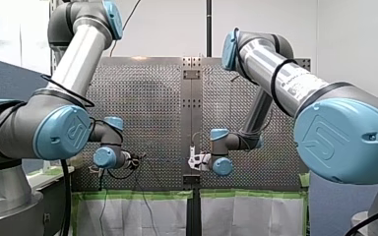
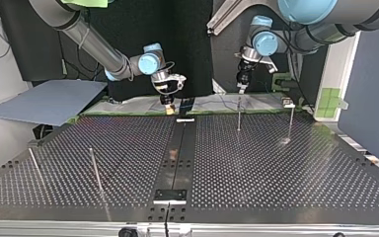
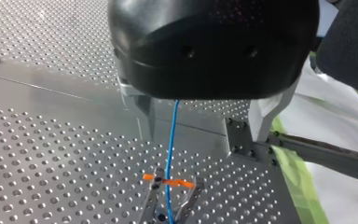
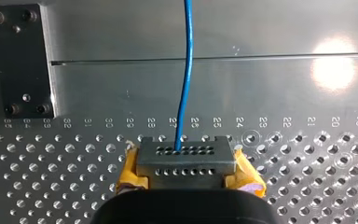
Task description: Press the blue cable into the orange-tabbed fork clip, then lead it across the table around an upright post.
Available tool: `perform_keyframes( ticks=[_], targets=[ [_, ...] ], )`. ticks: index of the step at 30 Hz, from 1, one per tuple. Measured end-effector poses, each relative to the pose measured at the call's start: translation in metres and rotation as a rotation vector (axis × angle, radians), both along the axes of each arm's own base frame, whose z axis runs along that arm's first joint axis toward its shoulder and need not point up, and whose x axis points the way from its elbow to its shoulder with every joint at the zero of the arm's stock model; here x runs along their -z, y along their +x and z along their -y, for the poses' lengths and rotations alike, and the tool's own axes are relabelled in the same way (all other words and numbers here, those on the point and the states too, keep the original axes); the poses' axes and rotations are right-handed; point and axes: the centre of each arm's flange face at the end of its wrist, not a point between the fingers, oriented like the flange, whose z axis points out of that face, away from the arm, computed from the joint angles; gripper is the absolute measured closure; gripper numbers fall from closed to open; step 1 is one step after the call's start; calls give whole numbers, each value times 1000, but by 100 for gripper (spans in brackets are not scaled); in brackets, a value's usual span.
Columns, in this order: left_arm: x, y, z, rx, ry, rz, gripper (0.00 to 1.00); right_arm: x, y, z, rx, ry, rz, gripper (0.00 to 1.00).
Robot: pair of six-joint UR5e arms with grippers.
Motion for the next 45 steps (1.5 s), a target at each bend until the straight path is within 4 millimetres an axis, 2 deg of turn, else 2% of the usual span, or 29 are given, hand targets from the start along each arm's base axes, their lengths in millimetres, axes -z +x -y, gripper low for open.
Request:
perform_keyframes(
  ticks=[36, 45],
  targets=[
    [2, -2, -11, -107, 50, -24, 0, 3, -1, -1, 0, 3, -11, 100],
    [4, -6, -8, -91, 136, -49, 0, 4, -1, -1, -1, 6, -13, 100]
  ],
)
